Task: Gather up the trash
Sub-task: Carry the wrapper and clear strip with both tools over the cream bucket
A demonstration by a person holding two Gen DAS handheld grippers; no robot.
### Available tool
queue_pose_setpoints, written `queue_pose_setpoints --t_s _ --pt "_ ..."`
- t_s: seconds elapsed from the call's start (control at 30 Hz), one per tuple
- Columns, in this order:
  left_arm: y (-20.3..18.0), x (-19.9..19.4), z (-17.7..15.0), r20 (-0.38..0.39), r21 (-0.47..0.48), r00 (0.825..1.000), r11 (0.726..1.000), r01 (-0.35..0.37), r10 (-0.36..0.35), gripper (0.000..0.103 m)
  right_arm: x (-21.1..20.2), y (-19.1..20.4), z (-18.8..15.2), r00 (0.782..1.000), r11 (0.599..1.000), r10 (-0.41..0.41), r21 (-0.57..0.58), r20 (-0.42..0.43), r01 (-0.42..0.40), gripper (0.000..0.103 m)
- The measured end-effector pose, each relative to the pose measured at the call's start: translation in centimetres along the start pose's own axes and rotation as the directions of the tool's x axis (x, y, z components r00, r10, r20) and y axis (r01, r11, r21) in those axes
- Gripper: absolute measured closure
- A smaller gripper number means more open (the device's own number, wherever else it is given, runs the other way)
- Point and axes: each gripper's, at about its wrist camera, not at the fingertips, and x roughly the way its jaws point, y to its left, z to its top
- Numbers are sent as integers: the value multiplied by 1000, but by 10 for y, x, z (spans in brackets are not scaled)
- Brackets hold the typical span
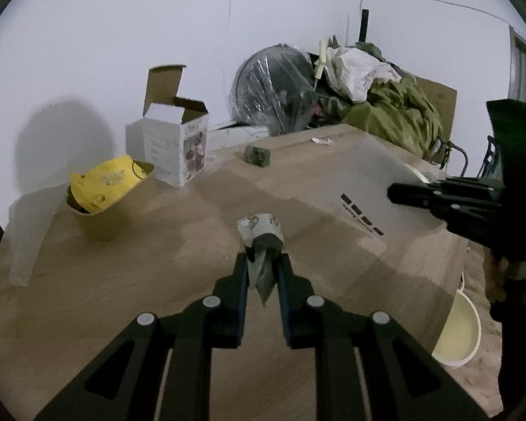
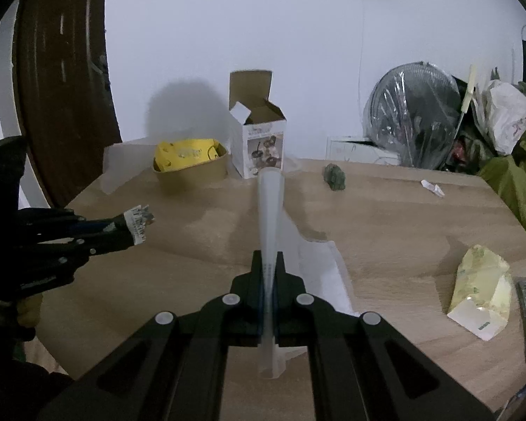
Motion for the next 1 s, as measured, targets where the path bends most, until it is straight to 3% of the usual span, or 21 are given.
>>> queue_pose_setpoints --t_s 0.57,1.0 --pt "-39 -26 8 78 30 997 1000 -2 0 88 -81 -1 -15 995 999 -53 1 88 53 100" --pt "-101 -22 -8 78 81 994 994 73 -79 88 -144 -17 -61 986 991 -135 30 95 133 100"
